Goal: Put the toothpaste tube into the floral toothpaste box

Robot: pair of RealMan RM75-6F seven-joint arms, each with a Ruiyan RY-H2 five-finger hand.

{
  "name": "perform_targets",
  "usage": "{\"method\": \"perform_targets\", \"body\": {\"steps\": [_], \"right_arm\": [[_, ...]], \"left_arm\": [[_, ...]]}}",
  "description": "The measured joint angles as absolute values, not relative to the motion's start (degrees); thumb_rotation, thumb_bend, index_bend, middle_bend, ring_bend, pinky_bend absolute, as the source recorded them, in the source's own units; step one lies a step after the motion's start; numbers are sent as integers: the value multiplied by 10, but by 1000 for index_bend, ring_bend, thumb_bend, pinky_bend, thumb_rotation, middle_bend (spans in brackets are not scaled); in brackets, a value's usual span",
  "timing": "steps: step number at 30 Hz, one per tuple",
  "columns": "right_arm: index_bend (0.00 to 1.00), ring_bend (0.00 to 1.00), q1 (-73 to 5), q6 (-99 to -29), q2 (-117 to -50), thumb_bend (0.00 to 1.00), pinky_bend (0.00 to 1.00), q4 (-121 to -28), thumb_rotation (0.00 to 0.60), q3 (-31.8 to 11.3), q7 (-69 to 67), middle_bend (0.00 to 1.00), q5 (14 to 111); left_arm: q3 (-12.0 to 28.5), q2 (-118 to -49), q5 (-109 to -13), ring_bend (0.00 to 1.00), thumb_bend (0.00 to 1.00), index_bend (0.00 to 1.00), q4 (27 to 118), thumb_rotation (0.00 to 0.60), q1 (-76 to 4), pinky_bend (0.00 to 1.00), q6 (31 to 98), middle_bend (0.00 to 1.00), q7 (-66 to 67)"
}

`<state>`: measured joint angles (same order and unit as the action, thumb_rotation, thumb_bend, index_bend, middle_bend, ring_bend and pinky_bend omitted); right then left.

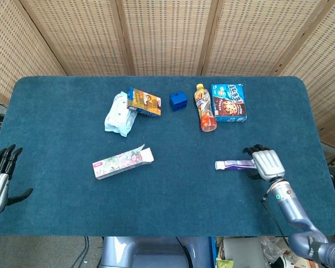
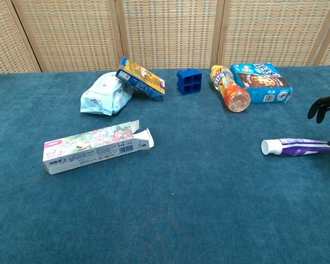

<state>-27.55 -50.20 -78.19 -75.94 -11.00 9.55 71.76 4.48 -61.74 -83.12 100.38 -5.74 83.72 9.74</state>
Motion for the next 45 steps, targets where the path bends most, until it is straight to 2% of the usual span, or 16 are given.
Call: {"method": "perform_targets", "body": {"steps": [3,9,29,34,39,45], "right_arm": [[296,266,-286,-483,-802,479,399,-721,600,-111,89,366,700],[297,266,-297,-463,-819,479,399,-690,600,-100,69,366,688],[305,266,-305,-483,-861,478,399,-631,600,-67,61,373,721],[395,313,-305,-491,-876,478,399,-603,600,-59,55,454,732],[560,430,-305,-501,-889,478,451,-575,600,-54,35,592,749],[614,471,-303,-522,-889,556,476,-571,600,-47,-3,639,775]], "left_arm": [[47,-619,-821,0,179,0,1003,600,-59,0,834,0,100],[47,-620,-815,0,180,0,1002,600,-63,0,828,0,105],[47,-620,-804,0,180,0,1000,600,-67,0,826,0,105],[47,-621,-801,0,179,0,1000,600,-68,0,825,0,106],[47,-621,-798,0,180,0,1001,600,-70,0,823,0,109],[47,-622,-793,0,179,0,1001,600,-73,0,817,0,111]]}}
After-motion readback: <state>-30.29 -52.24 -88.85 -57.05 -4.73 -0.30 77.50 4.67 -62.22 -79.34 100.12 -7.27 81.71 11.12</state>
